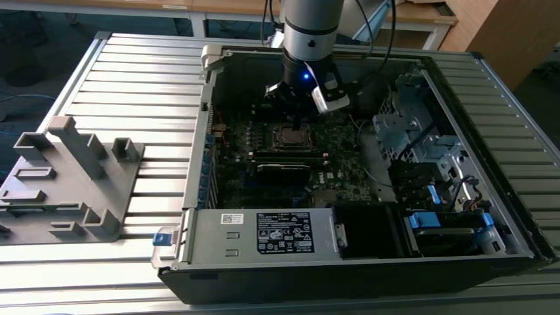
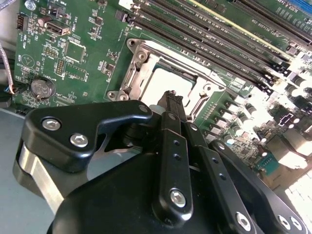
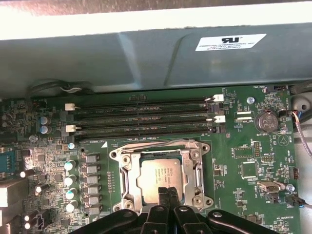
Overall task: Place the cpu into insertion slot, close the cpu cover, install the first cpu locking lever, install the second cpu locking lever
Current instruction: 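Install the second cpu locking lever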
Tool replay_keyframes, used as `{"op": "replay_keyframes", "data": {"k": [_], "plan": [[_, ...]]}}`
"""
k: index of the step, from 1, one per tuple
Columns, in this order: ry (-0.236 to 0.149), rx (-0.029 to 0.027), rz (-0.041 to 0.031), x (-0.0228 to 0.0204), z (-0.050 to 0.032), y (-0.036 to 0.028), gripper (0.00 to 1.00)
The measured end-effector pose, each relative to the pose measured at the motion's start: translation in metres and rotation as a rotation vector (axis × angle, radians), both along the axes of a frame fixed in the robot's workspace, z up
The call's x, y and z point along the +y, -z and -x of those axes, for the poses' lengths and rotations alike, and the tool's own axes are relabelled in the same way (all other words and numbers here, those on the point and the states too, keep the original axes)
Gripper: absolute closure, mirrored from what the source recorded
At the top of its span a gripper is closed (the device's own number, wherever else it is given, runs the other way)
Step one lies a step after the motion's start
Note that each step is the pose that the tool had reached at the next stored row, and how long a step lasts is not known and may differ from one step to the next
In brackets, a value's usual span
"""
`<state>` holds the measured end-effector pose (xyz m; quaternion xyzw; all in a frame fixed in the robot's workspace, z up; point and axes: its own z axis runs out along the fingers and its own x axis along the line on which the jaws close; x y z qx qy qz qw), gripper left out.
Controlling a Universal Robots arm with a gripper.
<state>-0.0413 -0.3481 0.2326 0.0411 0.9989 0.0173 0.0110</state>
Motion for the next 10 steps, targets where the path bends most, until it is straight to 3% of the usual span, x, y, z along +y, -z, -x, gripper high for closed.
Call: {"op": "replay_keyframes", "data": {"k": [10], "plan": [[0.000, 0.0000, 0.0000, 0.0000, 0.0000, -0.0025, 0.90]]}}
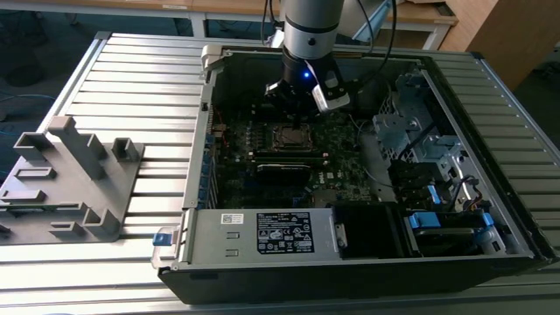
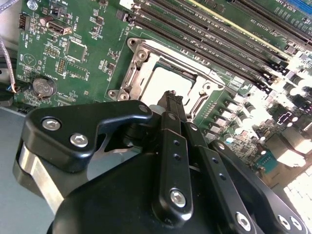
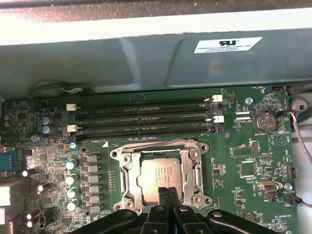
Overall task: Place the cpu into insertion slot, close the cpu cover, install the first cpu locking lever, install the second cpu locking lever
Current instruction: 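Install the second cpu locking lever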
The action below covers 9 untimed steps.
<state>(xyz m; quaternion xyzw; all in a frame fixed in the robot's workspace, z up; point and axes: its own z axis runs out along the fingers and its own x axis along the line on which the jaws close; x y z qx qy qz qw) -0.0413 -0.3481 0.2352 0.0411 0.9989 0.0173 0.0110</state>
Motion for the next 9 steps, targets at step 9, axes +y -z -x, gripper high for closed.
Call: {"op": "replay_keyframes", "data": {"k": [9], "plan": [[0.000, 0.0000, -0.0001, 0.0000, 0.0000, -0.0033, 0.90]]}}
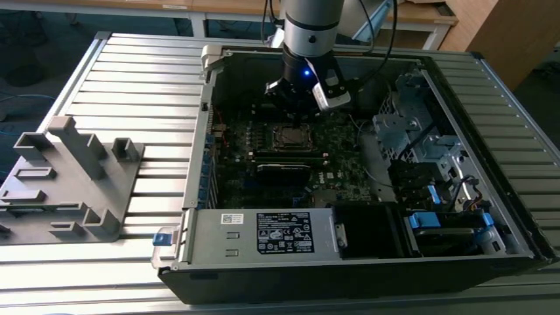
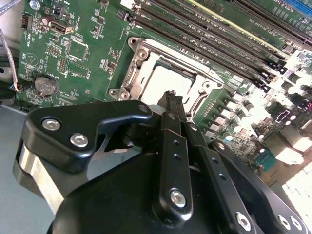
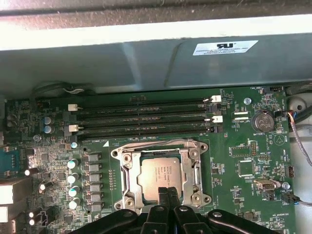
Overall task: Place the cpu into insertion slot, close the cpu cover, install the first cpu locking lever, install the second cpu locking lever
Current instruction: 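Install the second cpu locking lever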
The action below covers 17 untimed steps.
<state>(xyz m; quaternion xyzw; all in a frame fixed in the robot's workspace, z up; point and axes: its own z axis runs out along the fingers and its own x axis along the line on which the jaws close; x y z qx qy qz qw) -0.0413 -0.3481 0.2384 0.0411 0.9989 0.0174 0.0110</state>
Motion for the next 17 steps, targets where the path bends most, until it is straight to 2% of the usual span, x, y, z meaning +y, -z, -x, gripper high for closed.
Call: {"op": "replay_keyframes", "data": {"k": [17], "plan": [[0.000, 0.0000, 0.0000, -0.0099, 0.0000, 0.0000, 0.90]]}}
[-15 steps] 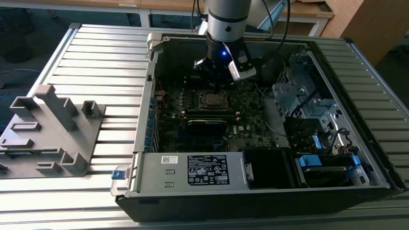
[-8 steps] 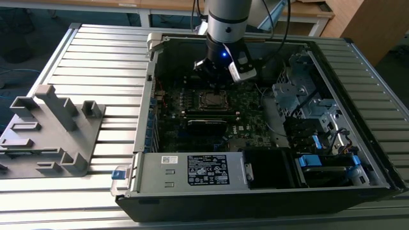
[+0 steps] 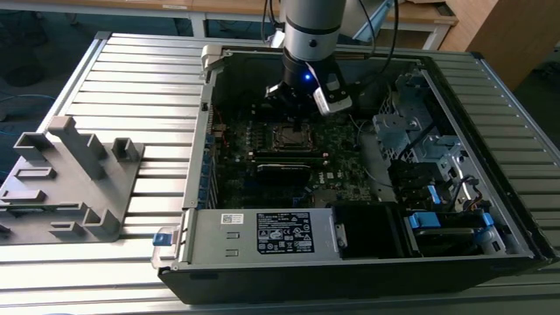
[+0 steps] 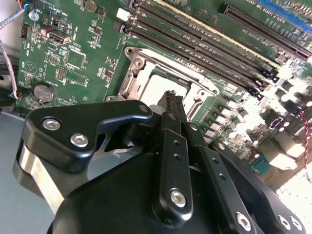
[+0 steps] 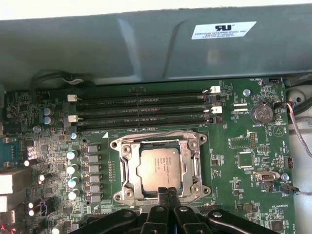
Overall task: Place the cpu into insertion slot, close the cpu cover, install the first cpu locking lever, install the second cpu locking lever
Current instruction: 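Install the second cpu locking lever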
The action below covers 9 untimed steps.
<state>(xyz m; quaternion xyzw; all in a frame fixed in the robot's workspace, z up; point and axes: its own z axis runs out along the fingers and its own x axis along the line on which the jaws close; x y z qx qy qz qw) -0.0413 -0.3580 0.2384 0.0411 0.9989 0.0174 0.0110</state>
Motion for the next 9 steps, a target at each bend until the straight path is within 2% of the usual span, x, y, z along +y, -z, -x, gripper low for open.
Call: {"op": "replay_keyframes", "data": {"k": [9], "plan": [[0.000, 0.0000, 0.0000, -0.0064, 0.0000, 0.0000, 0.90]]}}
